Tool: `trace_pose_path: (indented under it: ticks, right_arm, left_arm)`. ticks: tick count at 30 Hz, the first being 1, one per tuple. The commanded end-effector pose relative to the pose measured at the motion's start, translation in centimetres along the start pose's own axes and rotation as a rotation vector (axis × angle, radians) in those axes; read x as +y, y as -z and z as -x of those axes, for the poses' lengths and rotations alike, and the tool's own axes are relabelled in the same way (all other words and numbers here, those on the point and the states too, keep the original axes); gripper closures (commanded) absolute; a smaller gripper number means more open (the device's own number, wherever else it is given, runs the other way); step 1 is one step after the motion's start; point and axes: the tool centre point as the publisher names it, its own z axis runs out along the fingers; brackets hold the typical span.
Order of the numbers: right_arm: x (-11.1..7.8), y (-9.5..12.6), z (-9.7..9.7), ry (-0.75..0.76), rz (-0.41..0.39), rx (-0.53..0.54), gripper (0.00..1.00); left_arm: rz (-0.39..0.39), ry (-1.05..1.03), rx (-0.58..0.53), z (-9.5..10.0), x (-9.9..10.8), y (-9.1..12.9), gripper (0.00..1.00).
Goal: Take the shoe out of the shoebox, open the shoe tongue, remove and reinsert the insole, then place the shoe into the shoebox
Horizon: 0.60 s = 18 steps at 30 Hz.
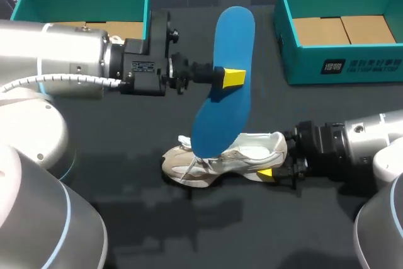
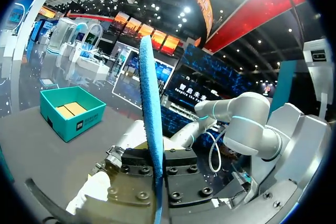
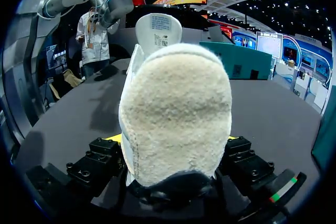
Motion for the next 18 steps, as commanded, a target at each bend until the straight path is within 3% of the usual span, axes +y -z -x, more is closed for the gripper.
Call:
trace_pose_path:
  ticks: [1,18]
  right_arm:
    - [-0.1,-0.1,-0.1,0.0,-0.004,0.0,1.0]
    - [-0.1,-0.1,-0.1,0.0,-0.004,0.0,1.0]
  left_arm:
    - [-0.004,-0.001,-0.002,-0.5,0.6,3.3,1.0]
    - [-0.071,0.047,0.056,-1.8,1.4,5.8,1.0]
